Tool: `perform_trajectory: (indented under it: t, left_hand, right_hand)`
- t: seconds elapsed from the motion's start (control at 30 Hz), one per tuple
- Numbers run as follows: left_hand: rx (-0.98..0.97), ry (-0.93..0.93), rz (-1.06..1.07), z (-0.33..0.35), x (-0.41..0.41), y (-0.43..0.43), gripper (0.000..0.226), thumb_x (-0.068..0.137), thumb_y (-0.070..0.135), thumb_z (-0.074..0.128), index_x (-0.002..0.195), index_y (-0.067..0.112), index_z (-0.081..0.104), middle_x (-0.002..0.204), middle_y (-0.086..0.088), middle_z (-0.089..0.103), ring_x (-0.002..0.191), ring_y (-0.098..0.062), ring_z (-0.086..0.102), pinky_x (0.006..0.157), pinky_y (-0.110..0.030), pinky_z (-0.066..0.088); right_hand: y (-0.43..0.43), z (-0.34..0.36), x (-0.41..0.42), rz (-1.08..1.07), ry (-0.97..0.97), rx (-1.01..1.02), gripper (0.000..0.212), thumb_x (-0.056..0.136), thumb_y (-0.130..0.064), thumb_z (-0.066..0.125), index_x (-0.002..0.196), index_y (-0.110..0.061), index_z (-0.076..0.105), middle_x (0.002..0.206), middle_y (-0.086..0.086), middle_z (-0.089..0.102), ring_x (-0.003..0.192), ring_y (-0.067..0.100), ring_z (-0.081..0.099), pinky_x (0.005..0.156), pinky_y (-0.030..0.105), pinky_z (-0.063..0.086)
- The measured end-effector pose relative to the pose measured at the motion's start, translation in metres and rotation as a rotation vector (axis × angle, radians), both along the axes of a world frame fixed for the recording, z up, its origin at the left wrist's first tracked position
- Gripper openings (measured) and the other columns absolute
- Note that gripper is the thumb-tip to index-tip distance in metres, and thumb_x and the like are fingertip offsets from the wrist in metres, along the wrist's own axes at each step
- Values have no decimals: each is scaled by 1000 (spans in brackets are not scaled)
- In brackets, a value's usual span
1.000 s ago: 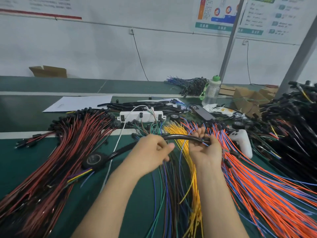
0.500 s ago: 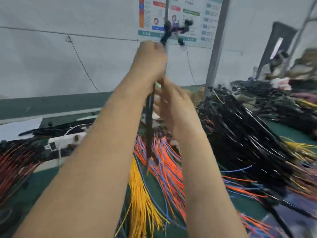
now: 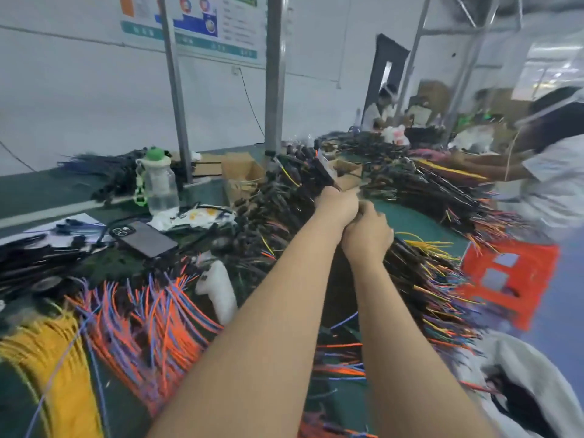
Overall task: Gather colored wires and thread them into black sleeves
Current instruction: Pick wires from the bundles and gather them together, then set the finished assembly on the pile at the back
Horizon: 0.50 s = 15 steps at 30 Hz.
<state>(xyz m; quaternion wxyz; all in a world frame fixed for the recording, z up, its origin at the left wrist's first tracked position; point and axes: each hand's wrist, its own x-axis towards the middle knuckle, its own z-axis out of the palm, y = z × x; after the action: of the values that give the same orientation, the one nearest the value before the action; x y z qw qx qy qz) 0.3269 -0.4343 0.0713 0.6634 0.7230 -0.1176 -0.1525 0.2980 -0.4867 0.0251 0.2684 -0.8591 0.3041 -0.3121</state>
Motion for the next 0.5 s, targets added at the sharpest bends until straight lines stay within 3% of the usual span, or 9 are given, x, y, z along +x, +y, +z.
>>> perform_trajectory:
  t: [0.03,0.1,0.17,0.23,0.33,0.4,0.5]
  left_hand:
    - [-2,24,1,-14,3,1,31,90,11,44,119,3,55,126,-19,54,115,-32,53,98,-40,47]
    - [-27,49,45,-33,8,8,18,92,8,43,84,12,59,102,-14,59,98,-26,58,91,-36,48]
    - [-110,83,102,-39,13,16,26,94,9,43,71,19,49,80,-6,56,77,-22,55,78,-33,47]
    - [-208,97,168,-37,13,34,21,96,12,43,78,16,53,74,0,54,65,-14,52,67,-29,46]
    - [-318,57,274,-26,4,73,18,96,12,42,101,6,59,78,-2,57,66,-15,53,62,-29,46]
    - [-349,-19,386,-22,-5,116,21,94,8,44,105,2,61,88,-9,61,78,-22,57,72,-34,49]
    - [-374,-90,586,-28,-25,195,20,91,4,47,103,1,62,88,-9,61,86,-20,57,78,-32,46]
  right_hand:
    - [-1,-12,4,-10,-15,-6,39,90,-9,45,128,-14,52,124,16,55,117,34,48,105,39,25]
    - [0,-21,9,-55,-84,-22,42,91,-8,45,132,-13,50,130,15,52,125,32,41,110,40,19]
    - [6,-16,8,-105,-180,5,43,91,-10,46,134,-13,48,140,12,45,138,29,28,113,44,11]
    - [27,-7,6,-102,-324,28,41,90,-11,48,131,-14,51,144,10,41,143,28,20,115,46,6]
    - [75,10,0,86,-558,71,35,88,-8,51,122,-10,57,131,10,51,130,27,39,112,43,22]
    - [122,17,-3,303,-588,213,29,89,-7,51,117,-10,59,123,9,54,118,25,48,103,36,35]
    - [203,11,-13,533,-553,364,23,90,-6,52,110,-6,62,115,10,57,110,23,52,95,27,38]
